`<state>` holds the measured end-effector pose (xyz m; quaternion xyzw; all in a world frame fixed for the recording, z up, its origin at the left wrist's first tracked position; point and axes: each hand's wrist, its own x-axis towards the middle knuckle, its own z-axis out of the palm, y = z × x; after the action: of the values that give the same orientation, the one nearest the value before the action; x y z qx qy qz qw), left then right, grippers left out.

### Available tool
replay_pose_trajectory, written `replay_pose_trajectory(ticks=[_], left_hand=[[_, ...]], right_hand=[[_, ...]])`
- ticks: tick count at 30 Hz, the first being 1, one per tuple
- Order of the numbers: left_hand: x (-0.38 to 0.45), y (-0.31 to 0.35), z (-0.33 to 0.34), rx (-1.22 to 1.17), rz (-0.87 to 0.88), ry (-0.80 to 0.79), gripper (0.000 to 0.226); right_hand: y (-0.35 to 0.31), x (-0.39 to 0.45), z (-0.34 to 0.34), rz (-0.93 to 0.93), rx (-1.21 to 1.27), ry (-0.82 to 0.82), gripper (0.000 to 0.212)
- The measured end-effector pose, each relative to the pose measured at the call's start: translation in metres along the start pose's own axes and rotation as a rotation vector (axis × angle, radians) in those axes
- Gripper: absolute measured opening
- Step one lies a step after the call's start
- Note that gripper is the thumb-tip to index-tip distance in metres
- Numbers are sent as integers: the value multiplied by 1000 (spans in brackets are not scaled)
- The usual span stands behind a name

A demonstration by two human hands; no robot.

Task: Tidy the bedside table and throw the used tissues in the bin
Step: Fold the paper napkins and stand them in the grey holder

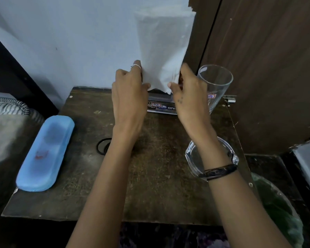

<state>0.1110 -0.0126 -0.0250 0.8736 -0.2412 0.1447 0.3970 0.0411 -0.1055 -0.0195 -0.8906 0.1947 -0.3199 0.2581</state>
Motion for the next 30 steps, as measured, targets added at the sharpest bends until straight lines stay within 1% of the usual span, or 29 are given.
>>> replay_pose_trajectory(ticks=[3, 7, 10, 12, 15, 18, 20, 22, 25, 27, 28, 30], left_hand=[[-2, -3, 10, 9, 54, 36, 23], [1, -4, 16, 119, 123, 52, 18], [1, -12, 18, 238, 96, 46, 19], [2, -16, 15, 252, 71, 40, 16], [6, -19, 12, 254, 92, -25, 17], [7, -20, 11, 213, 84, -105, 20], [6, -22, 12, 192, 77, -140, 16], [6, -22, 12, 172, 67, -149, 14], [10, -19, 10, 73, 13, -155, 22], [13, -18, 5, -7, -34, -148, 29], [13, -18, 4, -49, -45, -132, 28], [13, -18, 0, -125, -52, -94, 18]], right_hand=[[9, 5, 12, -19, -22, 21, 30], [12, 8, 19, -17, -58, 32, 41], [11, 6, 20, -3, -96, -2, 50], [10, 5, 19, -4, -105, -27, 55], [11, 6, 16, 12, -108, -77, 59], [10, 7, 16, 15, -115, -93, 55], [9, 6, 19, -1, -150, -94, 52], [9, 3, 21, -42, -200, -90, 52], [9, 1, 22, -88, -223, -84, 52], [10, 3, 21, -49, -154, -57, 43], [10, 4, 21, -21, -112, -31, 36], [11, 7, 22, 13, -42, 36, 22]])
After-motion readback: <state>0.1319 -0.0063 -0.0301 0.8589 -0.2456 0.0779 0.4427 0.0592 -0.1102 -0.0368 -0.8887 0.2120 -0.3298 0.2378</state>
